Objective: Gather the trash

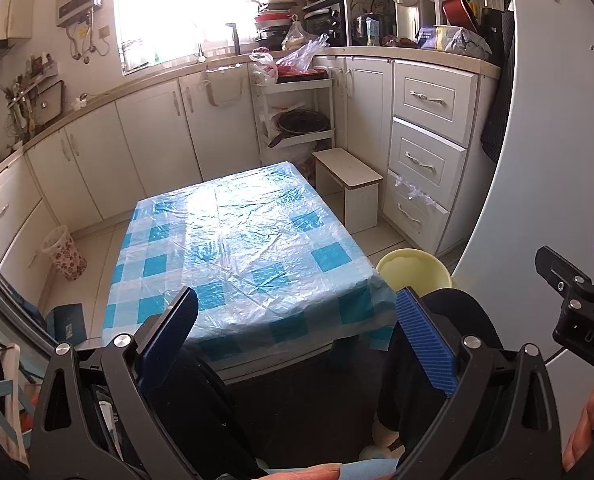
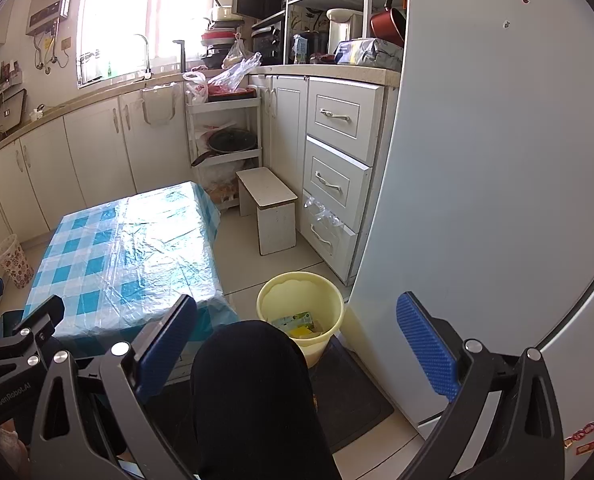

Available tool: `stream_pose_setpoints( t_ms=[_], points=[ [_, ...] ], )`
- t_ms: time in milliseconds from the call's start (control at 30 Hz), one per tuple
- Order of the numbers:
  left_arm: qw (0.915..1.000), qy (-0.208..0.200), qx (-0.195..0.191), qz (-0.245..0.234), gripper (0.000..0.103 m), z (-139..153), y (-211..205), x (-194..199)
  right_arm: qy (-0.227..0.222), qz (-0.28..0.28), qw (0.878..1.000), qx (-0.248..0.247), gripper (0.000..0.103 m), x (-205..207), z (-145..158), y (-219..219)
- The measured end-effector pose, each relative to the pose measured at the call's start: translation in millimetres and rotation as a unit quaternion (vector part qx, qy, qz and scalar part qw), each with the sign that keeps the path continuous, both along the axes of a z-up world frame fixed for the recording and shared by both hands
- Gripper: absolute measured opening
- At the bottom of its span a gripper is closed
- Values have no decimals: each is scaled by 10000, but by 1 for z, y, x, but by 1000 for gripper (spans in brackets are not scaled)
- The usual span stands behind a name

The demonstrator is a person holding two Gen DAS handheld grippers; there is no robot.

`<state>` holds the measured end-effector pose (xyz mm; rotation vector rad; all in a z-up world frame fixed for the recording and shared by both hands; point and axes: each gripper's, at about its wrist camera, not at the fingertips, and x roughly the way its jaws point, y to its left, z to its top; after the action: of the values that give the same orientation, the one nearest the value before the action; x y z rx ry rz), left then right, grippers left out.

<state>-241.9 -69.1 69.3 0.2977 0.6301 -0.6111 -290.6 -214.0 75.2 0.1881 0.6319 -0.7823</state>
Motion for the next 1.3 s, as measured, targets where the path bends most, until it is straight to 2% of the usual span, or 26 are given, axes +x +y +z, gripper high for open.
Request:
stream_pose_setpoints(
  t_ms=[1300],
  points=[
    [10000,-57,16,79,95,0,6,2,-20,42,10000,34,96,2,-2,6]
  ],
)
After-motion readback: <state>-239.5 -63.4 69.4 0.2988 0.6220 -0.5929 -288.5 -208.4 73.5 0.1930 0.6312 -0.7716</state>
